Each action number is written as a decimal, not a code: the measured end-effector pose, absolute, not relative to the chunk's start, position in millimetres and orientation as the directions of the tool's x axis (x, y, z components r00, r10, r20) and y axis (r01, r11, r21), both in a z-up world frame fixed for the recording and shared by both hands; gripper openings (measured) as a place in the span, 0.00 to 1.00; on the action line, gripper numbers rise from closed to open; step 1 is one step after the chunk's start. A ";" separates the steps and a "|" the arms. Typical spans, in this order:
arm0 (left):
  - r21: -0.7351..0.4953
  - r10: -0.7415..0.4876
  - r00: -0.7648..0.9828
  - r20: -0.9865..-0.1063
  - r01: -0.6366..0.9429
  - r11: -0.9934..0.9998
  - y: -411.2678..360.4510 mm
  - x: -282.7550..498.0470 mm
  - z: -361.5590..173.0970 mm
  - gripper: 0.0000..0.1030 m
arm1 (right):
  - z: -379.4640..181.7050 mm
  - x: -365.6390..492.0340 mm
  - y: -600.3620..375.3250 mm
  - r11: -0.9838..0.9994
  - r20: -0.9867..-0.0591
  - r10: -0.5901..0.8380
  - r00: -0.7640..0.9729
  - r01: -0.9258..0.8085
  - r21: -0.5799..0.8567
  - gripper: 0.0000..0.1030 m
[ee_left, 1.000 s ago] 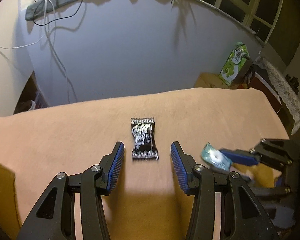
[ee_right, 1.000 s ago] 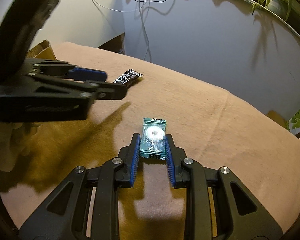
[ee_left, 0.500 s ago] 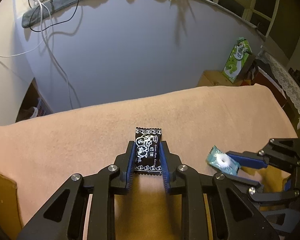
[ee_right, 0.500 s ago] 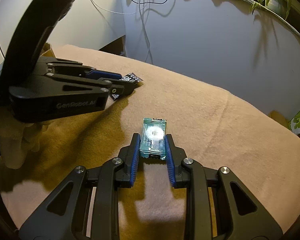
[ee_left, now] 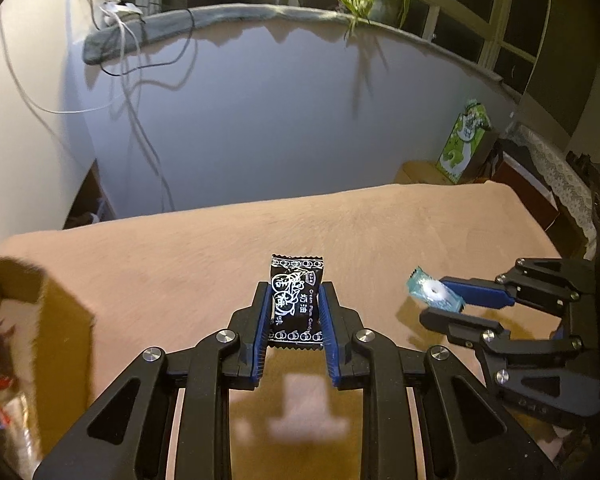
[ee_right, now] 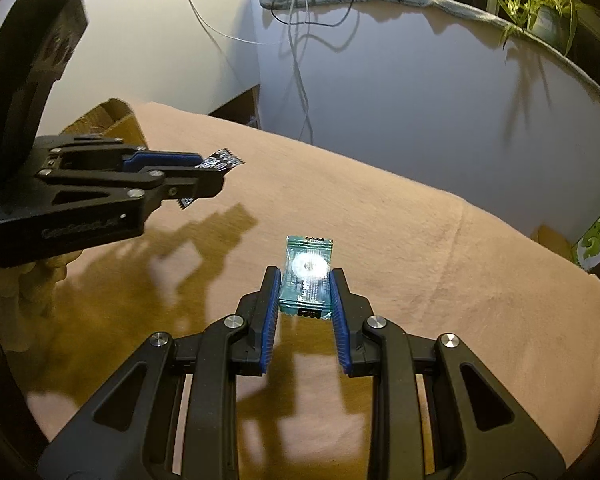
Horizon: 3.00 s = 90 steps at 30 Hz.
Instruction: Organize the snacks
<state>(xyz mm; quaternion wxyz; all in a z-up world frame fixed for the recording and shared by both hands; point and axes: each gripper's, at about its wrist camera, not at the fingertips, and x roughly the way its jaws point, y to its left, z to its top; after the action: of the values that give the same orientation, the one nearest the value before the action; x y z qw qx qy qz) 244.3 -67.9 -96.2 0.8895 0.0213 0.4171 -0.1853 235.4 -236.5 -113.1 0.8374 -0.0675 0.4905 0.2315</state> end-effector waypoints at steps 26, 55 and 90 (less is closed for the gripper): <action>-0.122 -0.253 0.717 -0.649 0.230 0.966 63.9 153.5 -43.7 0.21 | -42.6 198.6 -103.0 0.799 -0.805 0.412 0.427 -0.594 0.094 0.24; -0.137 -0.150 0.739 -0.656 0.078 0.987 165.5 126.7 -56.3 0.22 | -60.7 198.7 46.3 0.676 -0.816 0.491 0.306 -0.724 0.136 0.25; -0.123 -0.112 0.747 -0.655 0.041 0.992 169.5 117.5 -56.0 0.51 | -58.3 194.8 35.1 0.699 -0.800 0.503 0.327 -0.698 0.154 0.72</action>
<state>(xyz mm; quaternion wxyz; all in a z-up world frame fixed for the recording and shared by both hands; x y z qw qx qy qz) 117.5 169.5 -56.0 0.9332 -0.0502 0.3534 -0.0408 194.7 35.1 -58.3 0.8070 -0.1096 0.4453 0.3720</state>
